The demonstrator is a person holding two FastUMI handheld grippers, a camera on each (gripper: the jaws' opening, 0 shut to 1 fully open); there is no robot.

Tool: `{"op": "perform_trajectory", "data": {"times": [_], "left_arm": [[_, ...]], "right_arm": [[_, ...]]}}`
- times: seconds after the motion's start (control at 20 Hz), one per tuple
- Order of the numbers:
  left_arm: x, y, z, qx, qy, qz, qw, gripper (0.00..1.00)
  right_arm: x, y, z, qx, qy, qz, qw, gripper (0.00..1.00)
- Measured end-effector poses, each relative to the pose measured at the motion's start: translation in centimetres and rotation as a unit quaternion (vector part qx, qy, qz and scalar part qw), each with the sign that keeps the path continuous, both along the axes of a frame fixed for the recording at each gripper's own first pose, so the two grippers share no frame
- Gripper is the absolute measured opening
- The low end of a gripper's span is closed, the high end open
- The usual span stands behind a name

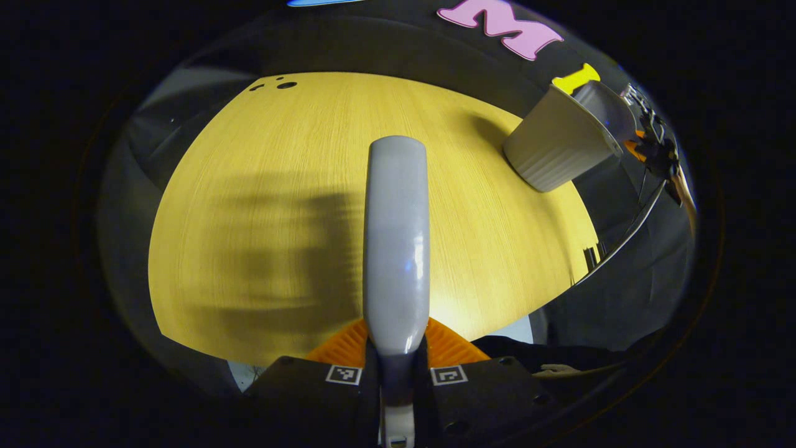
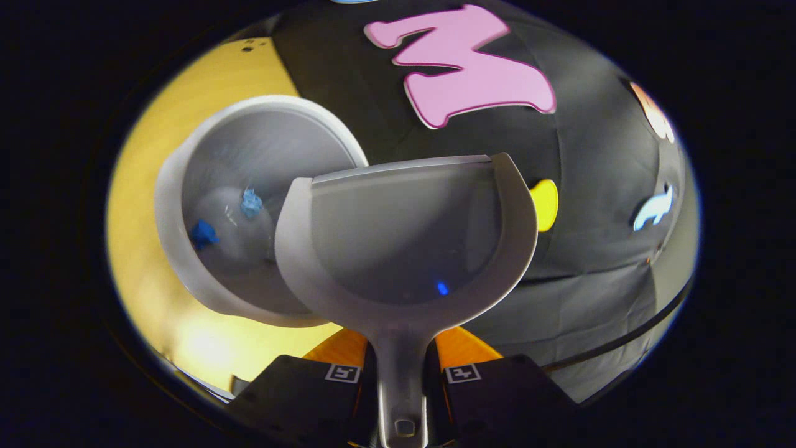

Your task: Pick up the small broom and dustpan from the desktop, sweep the trash into the dustpan with the broom, and then empty the trash into the garbage bin.

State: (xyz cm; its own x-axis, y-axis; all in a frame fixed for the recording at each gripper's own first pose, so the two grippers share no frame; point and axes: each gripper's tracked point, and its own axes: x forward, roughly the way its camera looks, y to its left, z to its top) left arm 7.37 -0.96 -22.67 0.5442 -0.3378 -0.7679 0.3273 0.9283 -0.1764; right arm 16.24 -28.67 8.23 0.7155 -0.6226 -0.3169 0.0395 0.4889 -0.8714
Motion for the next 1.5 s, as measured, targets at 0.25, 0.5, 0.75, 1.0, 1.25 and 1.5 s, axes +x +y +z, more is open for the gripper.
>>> {"op": "perform_trajectory", "data": {"times": [0.25, 0.5, 0.75, 1.0, 1.25, 1.5], "left_arm": [[0.3, -0.2, 0.3, -0.006, -0.004, 0.014, 1.0, 0.26], [0.3, -0.3, 0.4, 0.007, -0.015, 0.018, 1.0, 0.26], [0.3, -0.5, 0.5, 0.015, -0.038, 0.05, 0.998, 0.26], [0.4, -0.4, 0.1, 0.022, -0.037, 0.056, 0.998, 0.26], [0.1, -0.2, -0.8, 0.026, -0.03, 0.072, 0.997, 0.29], [-0.3, 1.5, -1.7, 0.039, -0.026, 0.087, 0.995, 0.29]], "right_arm": [[-2.0, 0.4, -1.0, 0.154, -0.076, -0.067, 0.983, 0.34], [-1.7, 0.5, -1.7, 0.279, -0.148, -0.089, 0.944, 0.34], [-1.2, 1.3, -1.8, 0.366, -0.191, -0.082, 0.907, 0.34], [-0.6, 2.6, -0.1, 0.451, -0.211, -0.068, 0.864, 0.34], [-0.7, 4.0, 0.8, 0.52, -0.186, -0.039, 0.833, 0.34], [-0.2, 4.6, -0.6, 0.552, -0.114, -0.002, 0.826, 0.34]]}}
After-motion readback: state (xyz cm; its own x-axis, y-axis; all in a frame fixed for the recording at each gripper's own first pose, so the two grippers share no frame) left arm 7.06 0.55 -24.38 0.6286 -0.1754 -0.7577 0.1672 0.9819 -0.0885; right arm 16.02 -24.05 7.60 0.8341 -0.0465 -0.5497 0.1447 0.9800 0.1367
